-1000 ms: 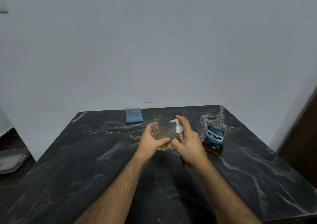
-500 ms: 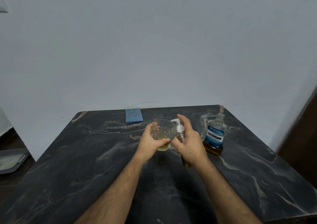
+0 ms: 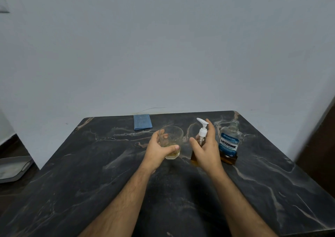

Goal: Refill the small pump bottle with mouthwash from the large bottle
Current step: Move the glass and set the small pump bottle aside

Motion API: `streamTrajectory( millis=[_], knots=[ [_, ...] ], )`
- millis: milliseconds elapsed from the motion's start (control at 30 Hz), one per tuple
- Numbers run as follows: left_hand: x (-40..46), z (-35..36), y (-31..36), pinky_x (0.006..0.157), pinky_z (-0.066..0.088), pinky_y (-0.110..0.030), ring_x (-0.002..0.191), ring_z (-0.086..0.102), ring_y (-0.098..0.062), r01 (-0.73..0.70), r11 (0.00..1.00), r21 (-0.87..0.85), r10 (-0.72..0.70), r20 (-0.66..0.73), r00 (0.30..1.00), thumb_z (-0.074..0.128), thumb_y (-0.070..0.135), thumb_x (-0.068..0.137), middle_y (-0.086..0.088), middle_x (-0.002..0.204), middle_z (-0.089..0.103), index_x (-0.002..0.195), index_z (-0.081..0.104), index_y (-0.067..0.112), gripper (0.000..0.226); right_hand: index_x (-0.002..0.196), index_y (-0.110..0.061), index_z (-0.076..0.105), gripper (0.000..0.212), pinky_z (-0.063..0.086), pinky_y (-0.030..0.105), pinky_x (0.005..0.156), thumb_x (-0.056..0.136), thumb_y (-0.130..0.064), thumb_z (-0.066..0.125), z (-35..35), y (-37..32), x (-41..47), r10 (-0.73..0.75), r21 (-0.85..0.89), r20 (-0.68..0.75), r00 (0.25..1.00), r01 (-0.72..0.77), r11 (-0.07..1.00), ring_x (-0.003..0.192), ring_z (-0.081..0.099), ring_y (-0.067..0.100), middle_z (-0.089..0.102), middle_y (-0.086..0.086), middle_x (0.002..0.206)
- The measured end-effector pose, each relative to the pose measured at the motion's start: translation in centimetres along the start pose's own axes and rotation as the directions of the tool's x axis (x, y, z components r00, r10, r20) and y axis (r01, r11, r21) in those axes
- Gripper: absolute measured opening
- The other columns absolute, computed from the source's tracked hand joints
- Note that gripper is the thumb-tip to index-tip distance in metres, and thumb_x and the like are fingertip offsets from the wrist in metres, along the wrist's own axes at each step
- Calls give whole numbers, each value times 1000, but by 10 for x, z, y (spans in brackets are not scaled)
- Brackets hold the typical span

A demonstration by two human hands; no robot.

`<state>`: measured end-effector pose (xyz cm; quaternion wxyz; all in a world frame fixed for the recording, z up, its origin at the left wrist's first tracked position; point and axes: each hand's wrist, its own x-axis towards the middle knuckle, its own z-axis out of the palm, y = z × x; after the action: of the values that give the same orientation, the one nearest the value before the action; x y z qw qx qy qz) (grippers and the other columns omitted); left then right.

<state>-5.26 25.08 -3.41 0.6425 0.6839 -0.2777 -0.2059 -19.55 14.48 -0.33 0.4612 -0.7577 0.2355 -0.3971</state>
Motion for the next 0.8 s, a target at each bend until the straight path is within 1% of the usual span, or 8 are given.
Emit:
streamTrajectory(
  millis=[67,167,333,400,533,600,700,800],
  knots=[
    [1,0,-1,107,47,-40,121,58,-17,4,1000,-4,-4,-7,1000,91,17,66,7,130,59,143,41,21,92,151,-30,23,75,47,22,75,91,-12,63,-1,7,3,17,15,3,1000,-17,1000,82,56,7,56,-6,91],
    [2,-1,-3,107,47,-42,122,57,-17,5,1000,-8,-5,-20,1000,90,15,67,7,129,59,143,41,21,91,150,-30,24,73,44,22,75,91,-4,57,-3,16,7,54,-12,38,998,-53,999,87,55,10,55,-4,97],
    [4,-1,-4,103,48,-36,120,57,-18,7,1000,-21,-8,-45,999,88,13,69,4,130,58,142,41,21,87,149,-31,28,70,44,36,100,91,-8,60,-1,28,15,113,-65,91,989,-107,992,114,50,12,48,-5,132],
    [6,-2,-6,104,48,-36,121,57,-18,7,1000,-22,-9,-49,999,88,14,69,4,131,58,142,41,22,88,148,-30,30,69,42,40,107,91,-8,61,-1,32,17,138,-84,116,984,-129,988,122,47,13,46,-4,140],
    [8,-2,-9,105,48,-39,120,58,-17,4,1000,-20,-5,-51,999,89,15,68,5,130,58,142,41,22,88,144,-31,34,66,46,46,106,88,-8,61,-2,37,15,135,-139,123,983,-118,983,118,52,14,52,-1,132],
    [7,-2,-9,100,49,-33,118,59,-17,-1,1000,-31,-1,-51,999,88,12,69,3,131,58,142,41,20,87,144,-30,34,67,47,46,104,88,-7,60,-2,39,13,123,-160,120,985,-103,982,114,54,16,55,1,126],
    [6,-2,-10,90,48,-24,117,59,-15,-2,999,-39,0,-47,999,88,10,70,3,131,58,143,41,19,87,148,-30,31,71,45,43,106,88,-6,61,-2,39,12,122,-162,141,982,-98,982,119,53,14,53,-2,133],
    [5,-2,-10,96,49,-29,118,59,-15,-3,999,-40,1,-46,999,88,11,68,4,131,58,143,41,19,89,149,-30,30,72,46,40,105,89,-4,61,-4,39,10,127,-139,164,978,-104,985,114,56,12,56,-5,128]
  ],
)
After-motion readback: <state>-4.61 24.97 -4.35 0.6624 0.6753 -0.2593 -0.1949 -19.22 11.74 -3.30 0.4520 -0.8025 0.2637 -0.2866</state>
